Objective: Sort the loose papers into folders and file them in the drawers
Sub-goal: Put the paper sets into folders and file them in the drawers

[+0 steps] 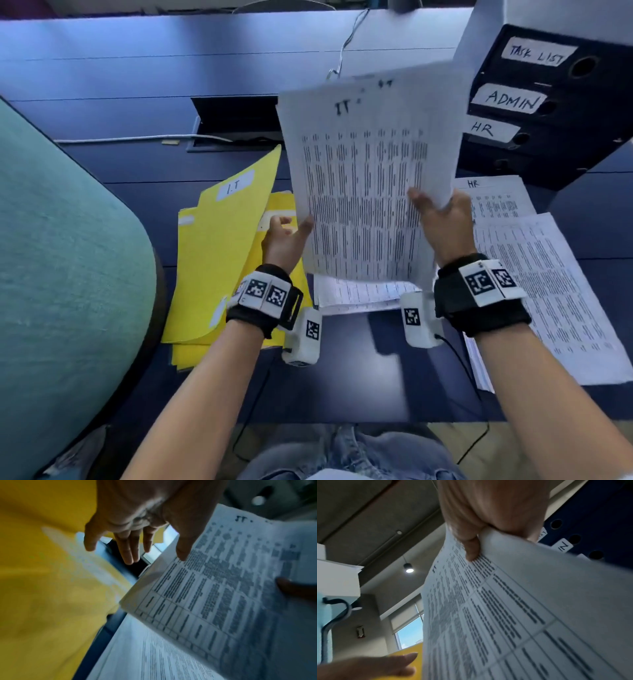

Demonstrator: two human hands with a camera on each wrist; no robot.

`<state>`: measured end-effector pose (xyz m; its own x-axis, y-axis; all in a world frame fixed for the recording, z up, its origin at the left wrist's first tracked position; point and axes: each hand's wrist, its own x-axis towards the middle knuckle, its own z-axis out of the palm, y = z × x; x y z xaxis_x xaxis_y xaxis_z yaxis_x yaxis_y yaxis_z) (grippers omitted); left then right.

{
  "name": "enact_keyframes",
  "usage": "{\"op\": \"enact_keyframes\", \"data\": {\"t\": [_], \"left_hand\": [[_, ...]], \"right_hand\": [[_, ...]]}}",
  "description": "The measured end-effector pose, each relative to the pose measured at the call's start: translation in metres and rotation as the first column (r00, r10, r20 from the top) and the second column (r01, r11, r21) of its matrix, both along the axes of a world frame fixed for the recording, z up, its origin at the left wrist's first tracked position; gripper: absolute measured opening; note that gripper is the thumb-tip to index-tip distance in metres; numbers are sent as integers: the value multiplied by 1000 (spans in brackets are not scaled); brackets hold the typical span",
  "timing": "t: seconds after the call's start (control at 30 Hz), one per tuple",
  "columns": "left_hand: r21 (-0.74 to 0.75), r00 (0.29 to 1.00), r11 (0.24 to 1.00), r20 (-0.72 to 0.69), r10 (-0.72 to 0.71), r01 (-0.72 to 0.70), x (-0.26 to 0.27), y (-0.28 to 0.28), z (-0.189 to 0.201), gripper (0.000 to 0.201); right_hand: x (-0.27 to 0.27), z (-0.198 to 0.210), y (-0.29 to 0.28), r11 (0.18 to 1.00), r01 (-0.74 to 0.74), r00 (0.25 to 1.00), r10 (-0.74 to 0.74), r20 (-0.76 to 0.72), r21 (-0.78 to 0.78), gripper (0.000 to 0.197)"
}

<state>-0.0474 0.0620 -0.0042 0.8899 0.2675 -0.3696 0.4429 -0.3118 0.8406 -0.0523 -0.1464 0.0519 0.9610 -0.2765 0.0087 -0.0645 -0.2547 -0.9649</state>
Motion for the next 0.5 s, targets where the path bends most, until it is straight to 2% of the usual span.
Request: {"op": "enact_keyframes", "data": {"t": [0.03, 0.13, 0.23, 0.3, 0.37, 0.4, 0.5], "left_hand": [[62, 998, 998, 70, -6, 2, -3, -1, 5, 57], [234, 942, 971, 336, -26, -57, -14, -9, 26, 60], [288, 888, 950, 459, -30, -116, -24, -16, 41, 74], [295, 892, 942, 452, 11, -161, -28, -15, 48, 83], [298, 924, 936, 377, 67, -189, -27, -7, 53, 84], [329, 940, 926, 333, 72, -187, -26, -3, 54, 82], [442, 960, 882, 278, 40, -165, -24, 9, 64, 73]], "right_hand": [[0, 3, 2, 1000, 24, 997, -24, 72, -6, 26], [-5, 2, 7, 996, 79, 982, -85, 167, 41, 18], [-14, -16, 7, 994, 79, 993, -85, 85, 71, 17], [-20, -30, 9, 986, 68, 998, -65, -20, 150, 13], [-22, -38, 12, 984, 102, 992, -90, -86, 144, 22], [-22, -38, 14, 983, 127, 989, -115, -96, 132, 24], [-17, -23, 19, 980, 162, 986, -156, -66, 111, 17]]}}
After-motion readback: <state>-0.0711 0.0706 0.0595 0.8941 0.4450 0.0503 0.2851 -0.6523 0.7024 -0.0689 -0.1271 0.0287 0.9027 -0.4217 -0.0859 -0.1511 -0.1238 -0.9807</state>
